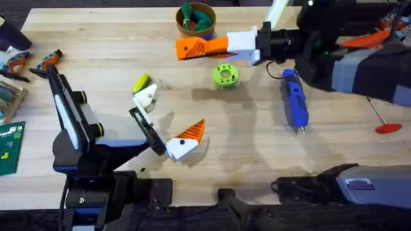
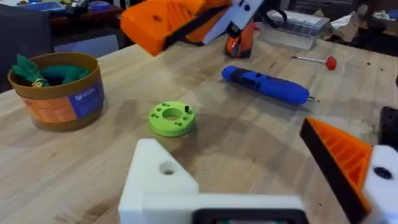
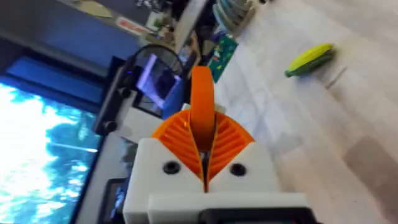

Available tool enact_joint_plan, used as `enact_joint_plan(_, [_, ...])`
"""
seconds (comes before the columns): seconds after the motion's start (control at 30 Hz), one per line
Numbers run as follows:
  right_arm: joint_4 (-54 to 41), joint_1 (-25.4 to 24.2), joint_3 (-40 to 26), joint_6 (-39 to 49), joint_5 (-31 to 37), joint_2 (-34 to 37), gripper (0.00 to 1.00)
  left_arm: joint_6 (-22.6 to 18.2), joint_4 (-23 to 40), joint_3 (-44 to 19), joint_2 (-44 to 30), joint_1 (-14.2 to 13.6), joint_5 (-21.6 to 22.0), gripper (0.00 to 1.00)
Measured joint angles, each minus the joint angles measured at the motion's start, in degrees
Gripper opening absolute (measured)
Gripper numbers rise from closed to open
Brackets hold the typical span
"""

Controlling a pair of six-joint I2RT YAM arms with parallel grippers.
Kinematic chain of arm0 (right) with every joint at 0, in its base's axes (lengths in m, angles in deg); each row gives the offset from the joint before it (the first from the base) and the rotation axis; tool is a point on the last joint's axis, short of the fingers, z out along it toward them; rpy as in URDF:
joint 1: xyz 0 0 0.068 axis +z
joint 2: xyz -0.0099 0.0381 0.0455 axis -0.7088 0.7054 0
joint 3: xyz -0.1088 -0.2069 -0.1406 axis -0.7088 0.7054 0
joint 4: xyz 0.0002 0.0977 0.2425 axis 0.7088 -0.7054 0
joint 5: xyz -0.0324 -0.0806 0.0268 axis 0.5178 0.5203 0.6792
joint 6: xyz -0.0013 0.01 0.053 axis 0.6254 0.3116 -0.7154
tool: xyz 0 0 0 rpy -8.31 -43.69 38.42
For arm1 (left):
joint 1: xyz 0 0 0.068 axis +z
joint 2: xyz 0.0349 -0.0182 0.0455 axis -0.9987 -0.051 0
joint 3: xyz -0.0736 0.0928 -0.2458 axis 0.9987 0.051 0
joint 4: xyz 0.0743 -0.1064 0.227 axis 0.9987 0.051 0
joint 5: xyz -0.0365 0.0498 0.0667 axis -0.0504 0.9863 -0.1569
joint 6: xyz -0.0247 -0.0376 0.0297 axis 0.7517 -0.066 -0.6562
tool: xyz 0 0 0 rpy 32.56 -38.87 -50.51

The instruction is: Pick up the gripper from the table and insert it into the empty holder that is missing its gripper. Then pick up a screw, insert it into the mounting hole, and use the screwdriver to tighten it. Finally, clean up the table by picking up the vegetable and placing it into the bucket.

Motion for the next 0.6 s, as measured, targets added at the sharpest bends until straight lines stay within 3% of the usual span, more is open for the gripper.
enact_joint_plan(0.2, [4.53,0.02,2.08,-9.35,-6.07,1.73,0.014,0.02,0.00,0.00,0.00,0.00,0.00,0.985])
enact_joint_plan(0.6, [8.35,2.03,2.53,-13.56,-15.08,10.06,0.014,0.02,0.00,0.00,0.00,0.00,-0.02,0.985])
